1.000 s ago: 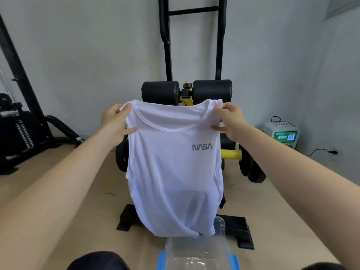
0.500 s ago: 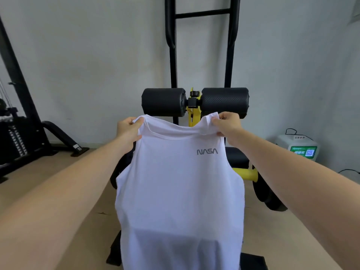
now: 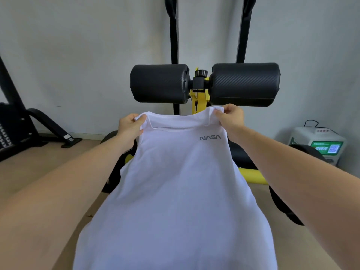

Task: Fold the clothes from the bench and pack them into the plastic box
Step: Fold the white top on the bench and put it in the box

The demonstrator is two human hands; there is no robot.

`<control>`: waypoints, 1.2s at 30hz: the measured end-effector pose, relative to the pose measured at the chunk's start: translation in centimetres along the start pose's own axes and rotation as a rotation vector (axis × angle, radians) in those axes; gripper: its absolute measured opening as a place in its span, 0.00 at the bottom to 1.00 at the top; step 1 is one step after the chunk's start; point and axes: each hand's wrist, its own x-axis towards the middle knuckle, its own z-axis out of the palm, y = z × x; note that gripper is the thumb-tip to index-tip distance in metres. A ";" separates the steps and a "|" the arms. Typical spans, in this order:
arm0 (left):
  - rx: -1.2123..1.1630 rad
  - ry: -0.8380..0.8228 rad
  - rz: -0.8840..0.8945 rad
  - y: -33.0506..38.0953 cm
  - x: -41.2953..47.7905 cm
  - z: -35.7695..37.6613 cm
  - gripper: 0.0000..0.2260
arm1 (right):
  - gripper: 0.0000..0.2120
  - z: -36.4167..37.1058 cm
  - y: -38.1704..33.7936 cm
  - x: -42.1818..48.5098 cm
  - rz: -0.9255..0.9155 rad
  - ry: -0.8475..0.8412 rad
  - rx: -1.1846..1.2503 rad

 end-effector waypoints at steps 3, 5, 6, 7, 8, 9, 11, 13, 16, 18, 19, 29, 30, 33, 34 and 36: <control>-0.004 -0.040 -0.002 -0.8 -1.3 -1.6 0.07 | 0.06 -1.1 1.0 -1.1 0.017 -0.075 0.020; -0.001 -0.064 -0.006 -1.0 -2.8 -2.8 0.06 | 0.07 -2.5 1.0 -2.6 -0.002 -0.128 0.005; 0.007 -0.082 -0.006 -0.9 -3.7 -3.5 0.07 | 0.06 -3.2 1.0 -3.3 -0.017 -0.155 -0.009; 0.021 -0.107 -0.005 -0.8 -4.7 -4.1 0.08 | 0.06 -3.9 0.8 -4.2 -0.039 -0.184 -0.034; 0.038 -0.134 -0.004 -0.7 -5.8 -4.7 0.09 | 0.05 -4.6 0.6 -5.1 -0.069 -0.217 -0.076; 0.056 -0.160 0.001 -0.5 -7.0 -5.3 0.09 | 0.05 -5.3 0.4 -5.9 -0.106 -0.256 -0.128; 0.082 -0.193 0.016 -0.1 -9.2 -6.5 0.07 | 0.07 -6.7 -0.1 -7.5 -0.181 -0.336 -0.243; 0.107 -0.212 0.030 0.3 -11.3 -7.4 0.05 | 0.10 -7.9 -0.6 -9.0 -0.250 -0.398 -0.359; 0.194 -0.231 0.062 0.6 -14.0 -8.5 0.03 | 0.08 -9.4 -0.8 -10.9 -0.336 -0.441 -0.474; 0.319 -0.278 0.093 0.6 -15.4 -9.3 0.05 | 0.08 -10.6 -0.6 -12.0 -0.360 -0.494 -0.549; 0.398 -0.315 0.098 0.6 -16.1 -9.7 0.07 | 0.10 -11.0 -0.5 -12.5 -0.378 -0.571 -0.618; 0.586 -0.432 0.381 3.7 -26.7 -6.0 0.07 | 0.08 -15.9 -0.7 -22.0 -0.173 -0.583 -0.497; 0.614 -0.482 0.423 4.0 -28.2 -5.2 0.07 | 0.07 -16.4 -0.6 -23.4 -0.138 -0.586 -0.464; 0.706 -0.612 0.555 3.9 -32.1 -3.2 0.12 | 0.06 -18.1 0.0 -27.2 -0.012 -0.546 -0.357; 0.732 -0.655 0.589 3.6 -33.2 -2.6 0.14 | 0.06 -18.5 0.5 -28.2 0.034 -0.513 -0.344; 0.803 -0.729 0.631 2.9 -35.2 -1.3 0.18 | 0.09 -19.1 1.8 -30.0 0.129 -0.448 -0.337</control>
